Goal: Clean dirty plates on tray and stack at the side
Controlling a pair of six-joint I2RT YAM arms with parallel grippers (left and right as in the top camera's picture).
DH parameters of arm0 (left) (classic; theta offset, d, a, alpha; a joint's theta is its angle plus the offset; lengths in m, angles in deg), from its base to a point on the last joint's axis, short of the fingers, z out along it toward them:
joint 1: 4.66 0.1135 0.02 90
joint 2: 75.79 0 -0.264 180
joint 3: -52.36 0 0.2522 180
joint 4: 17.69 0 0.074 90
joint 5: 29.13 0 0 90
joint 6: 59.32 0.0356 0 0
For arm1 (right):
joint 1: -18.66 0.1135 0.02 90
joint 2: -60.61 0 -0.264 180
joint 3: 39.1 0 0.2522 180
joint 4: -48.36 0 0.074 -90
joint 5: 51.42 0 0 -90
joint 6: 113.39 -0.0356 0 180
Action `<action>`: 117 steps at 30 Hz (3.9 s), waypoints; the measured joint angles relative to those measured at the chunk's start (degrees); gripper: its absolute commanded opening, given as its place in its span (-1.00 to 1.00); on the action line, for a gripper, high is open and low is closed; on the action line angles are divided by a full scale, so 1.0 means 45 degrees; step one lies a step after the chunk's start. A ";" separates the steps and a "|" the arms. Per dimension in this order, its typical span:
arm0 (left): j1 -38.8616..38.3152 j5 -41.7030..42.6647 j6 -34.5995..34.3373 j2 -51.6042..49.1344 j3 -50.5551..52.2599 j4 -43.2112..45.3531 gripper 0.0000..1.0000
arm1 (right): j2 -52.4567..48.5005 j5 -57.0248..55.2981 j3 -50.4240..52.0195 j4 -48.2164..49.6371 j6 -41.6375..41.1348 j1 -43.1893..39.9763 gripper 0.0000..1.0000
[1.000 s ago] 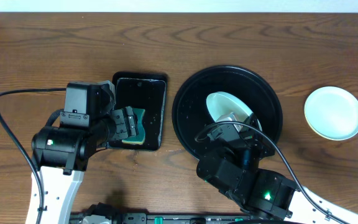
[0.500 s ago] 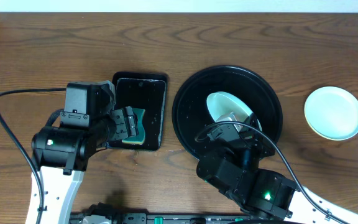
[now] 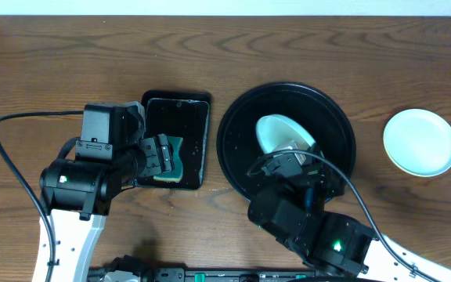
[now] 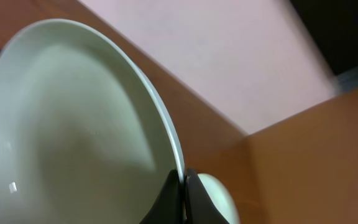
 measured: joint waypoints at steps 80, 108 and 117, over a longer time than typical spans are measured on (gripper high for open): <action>0.0000 0.0044 0.0000 0.0000 0.0000 -0.0005 0.64 | 0.6285 2.1230 -0.0034 0.0214 0.0753 -1.2964 0.98; 0.0000 0.0044 0.0000 -0.0010 0.0000 -0.0005 0.64 | 1.3678 1.8476 1.0710 0.8111 0.1933 -1.3304 0.98; 0.0000 0.0044 0.0000 -0.0010 0.0000 -0.0005 0.64 | 1.3668 1.8447 1.0851 0.8194 0.1938 -1.3304 0.98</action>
